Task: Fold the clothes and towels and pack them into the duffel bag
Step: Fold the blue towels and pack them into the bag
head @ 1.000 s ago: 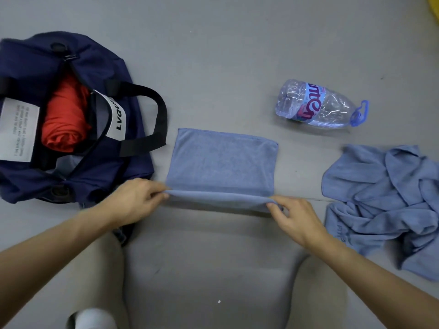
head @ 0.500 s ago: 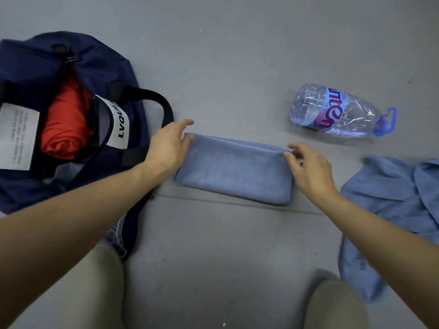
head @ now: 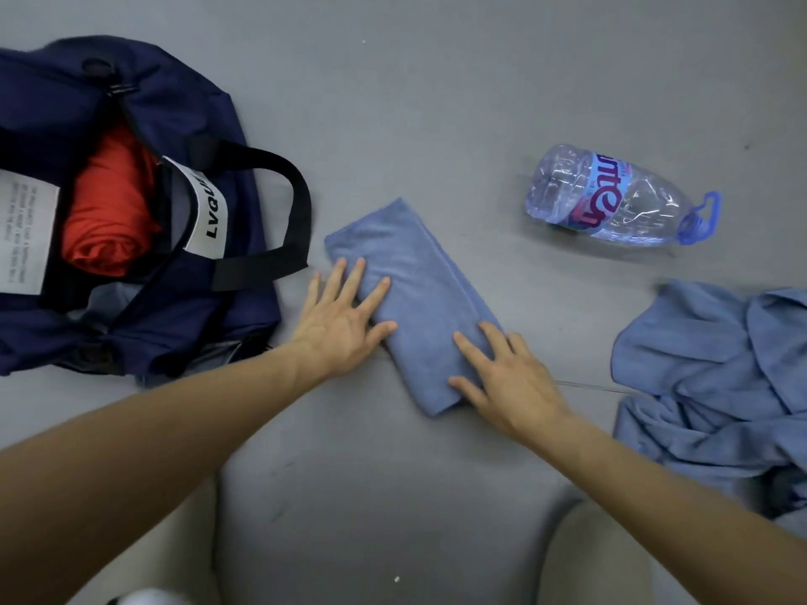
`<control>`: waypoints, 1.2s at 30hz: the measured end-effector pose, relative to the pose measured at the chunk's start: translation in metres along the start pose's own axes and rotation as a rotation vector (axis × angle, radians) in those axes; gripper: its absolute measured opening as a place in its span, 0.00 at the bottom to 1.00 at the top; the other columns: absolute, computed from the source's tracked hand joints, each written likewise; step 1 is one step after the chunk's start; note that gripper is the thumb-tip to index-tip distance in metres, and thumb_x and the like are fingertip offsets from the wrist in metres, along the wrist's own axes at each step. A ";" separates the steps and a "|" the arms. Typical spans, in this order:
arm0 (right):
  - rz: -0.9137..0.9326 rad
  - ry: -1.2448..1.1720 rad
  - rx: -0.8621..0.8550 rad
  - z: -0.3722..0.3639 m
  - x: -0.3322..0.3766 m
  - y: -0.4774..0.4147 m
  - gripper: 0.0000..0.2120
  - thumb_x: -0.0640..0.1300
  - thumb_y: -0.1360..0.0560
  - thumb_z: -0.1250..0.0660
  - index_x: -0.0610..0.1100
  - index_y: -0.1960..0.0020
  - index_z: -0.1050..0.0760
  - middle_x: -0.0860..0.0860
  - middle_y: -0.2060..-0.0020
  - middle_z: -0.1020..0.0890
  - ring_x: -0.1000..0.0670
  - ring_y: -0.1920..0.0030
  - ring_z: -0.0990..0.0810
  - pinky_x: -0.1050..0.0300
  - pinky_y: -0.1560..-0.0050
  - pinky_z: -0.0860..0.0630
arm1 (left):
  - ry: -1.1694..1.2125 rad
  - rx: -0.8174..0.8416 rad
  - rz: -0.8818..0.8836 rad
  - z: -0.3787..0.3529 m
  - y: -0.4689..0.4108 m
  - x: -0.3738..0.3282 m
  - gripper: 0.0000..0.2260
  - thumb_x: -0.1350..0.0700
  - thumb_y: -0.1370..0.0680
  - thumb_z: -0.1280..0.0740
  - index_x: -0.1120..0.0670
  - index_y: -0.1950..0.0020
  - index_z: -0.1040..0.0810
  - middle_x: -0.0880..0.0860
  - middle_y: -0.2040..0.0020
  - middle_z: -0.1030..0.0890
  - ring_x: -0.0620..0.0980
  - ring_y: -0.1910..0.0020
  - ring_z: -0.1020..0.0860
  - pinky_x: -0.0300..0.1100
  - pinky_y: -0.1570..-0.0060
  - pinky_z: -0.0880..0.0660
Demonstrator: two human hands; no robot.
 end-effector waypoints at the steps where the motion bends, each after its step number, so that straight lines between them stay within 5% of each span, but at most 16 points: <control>1: 0.006 -0.073 0.022 -0.007 0.012 0.008 0.30 0.63 0.21 0.41 0.53 0.22 0.37 0.45 0.22 0.41 0.38 0.31 0.32 0.45 0.35 0.27 | -0.030 0.009 -0.004 0.003 -0.004 0.002 0.32 0.33 0.20 0.53 0.42 0.19 0.58 0.55 0.18 0.63 0.59 0.20 0.62 0.60 0.23 0.60; 4: 0.006 -0.185 0.089 -0.024 0.035 0.018 0.28 0.57 0.20 0.37 0.51 0.23 0.36 0.46 0.22 0.42 0.40 0.29 0.32 0.46 0.33 0.29 | -0.042 -0.075 -0.077 0.002 0.003 0.000 0.30 0.40 0.17 0.44 0.45 0.18 0.51 0.58 0.18 0.54 0.62 0.19 0.54 0.61 0.23 0.52; 7: 0.182 -0.085 -0.131 -0.018 0.040 0.020 0.23 0.50 0.24 0.31 0.49 0.30 0.26 0.44 0.30 0.29 0.39 0.41 0.24 0.45 0.45 0.21 | 0.068 -0.336 -0.339 -0.008 0.039 -0.007 0.21 0.50 0.19 0.40 0.51 0.25 0.29 0.61 0.25 0.32 0.63 0.27 0.33 0.58 0.31 0.32; 9: 0.346 0.022 -0.245 -0.020 0.034 0.019 0.22 0.48 0.27 0.26 0.47 0.35 0.22 0.44 0.36 0.23 0.40 0.45 0.22 0.46 0.49 0.20 | 0.081 -0.366 -0.518 -0.025 0.066 -0.008 0.19 0.55 0.21 0.37 0.52 0.29 0.24 0.59 0.30 0.26 0.60 0.34 0.26 0.53 0.37 0.28; 15: 0.496 0.190 -0.153 -0.051 0.009 0.020 0.32 0.56 0.27 0.27 0.48 0.26 0.29 0.47 0.25 0.30 0.41 0.26 0.32 0.44 0.30 0.30 | 0.068 -0.192 -0.541 -0.064 0.093 -0.003 0.25 0.44 0.18 0.43 0.52 0.23 0.32 0.55 0.22 0.33 0.55 0.24 0.34 0.49 0.26 0.37; 19: 0.509 0.119 -0.255 -0.045 0.007 0.012 0.24 0.53 0.26 0.27 0.53 0.31 0.23 0.51 0.29 0.25 0.43 0.30 0.26 0.46 0.40 0.24 | 0.059 -0.163 -0.577 -0.066 0.088 0.005 0.29 0.45 0.22 0.34 0.52 0.22 0.33 0.53 0.22 0.35 0.55 0.24 0.34 0.51 0.28 0.34; 23: 0.519 0.066 -0.347 -0.036 0.012 0.003 0.13 0.46 0.29 0.25 0.51 0.45 0.17 0.51 0.37 0.19 0.44 0.39 0.23 0.47 0.51 0.20 | 0.087 -0.193 -0.590 -0.058 0.085 0.005 0.24 0.44 0.19 0.41 0.51 0.25 0.28 0.52 0.24 0.30 0.54 0.27 0.29 0.51 0.32 0.27; 27: 0.419 -0.066 -0.344 -0.029 0.024 -0.001 0.09 0.50 0.27 0.36 0.48 0.52 0.19 0.54 0.44 0.18 0.46 0.44 0.22 0.49 0.53 0.21 | 0.069 -0.232 -0.584 -0.056 0.083 0.003 0.23 0.44 0.21 0.35 0.50 0.28 0.25 0.51 0.26 0.27 0.53 0.29 0.27 0.50 0.33 0.28; 30: 0.315 -0.291 -0.242 -0.025 0.026 -0.002 0.09 0.51 0.25 0.37 0.48 0.52 0.22 0.55 0.52 0.19 0.49 0.48 0.23 0.51 0.46 0.24 | 0.093 -0.242 -0.526 -0.052 0.082 -0.002 0.25 0.47 0.28 0.24 0.51 0.32 0.23 0.52 0.31 0.23 0.53 0.34 0.24 0.49 0.36 0.27; 33: 0.236 -0.392 -0.181 -0.022 0.026 0.001 0.08 0.51 0.24 0.37 0.48 0.52 0.23 0.55 0.56 0.20 0.50 0.51 0.24 0.55 0.47 0.28 | 0.182 -0.320 -0.475 -0.043 0.076 -0.009 0.15 0.56 0.27 0.33 0.52 0.41 0.22 0.51 0.44 0.19 0.55 0.49 0.20 0.49 0.49 0.24; 36: 0.205 -0.356 -0.172 -0.022 0.028 0.005 0.12 0.55 0.25 0.32 0.48 0.47 0.23 0.54 0.53 0.20 0.50 0.47 0.25 0.53 0.46 0.28 | 0.275 -0.308 -0.371 -0.029 0.066 -0.010 0.11 0.53 0.24 0.40 0.50 0.45 0.22 0.49 0.53 0.18 0.55 0.57 0.20 0.48 0.53 0.26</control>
Point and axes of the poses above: each hand's wrist, its own y-axis away from the middle knuckle, its own z-axis out of the back of the hand, x = y × z, the point moved 3 cm from there along -y, towards the middle knuckle
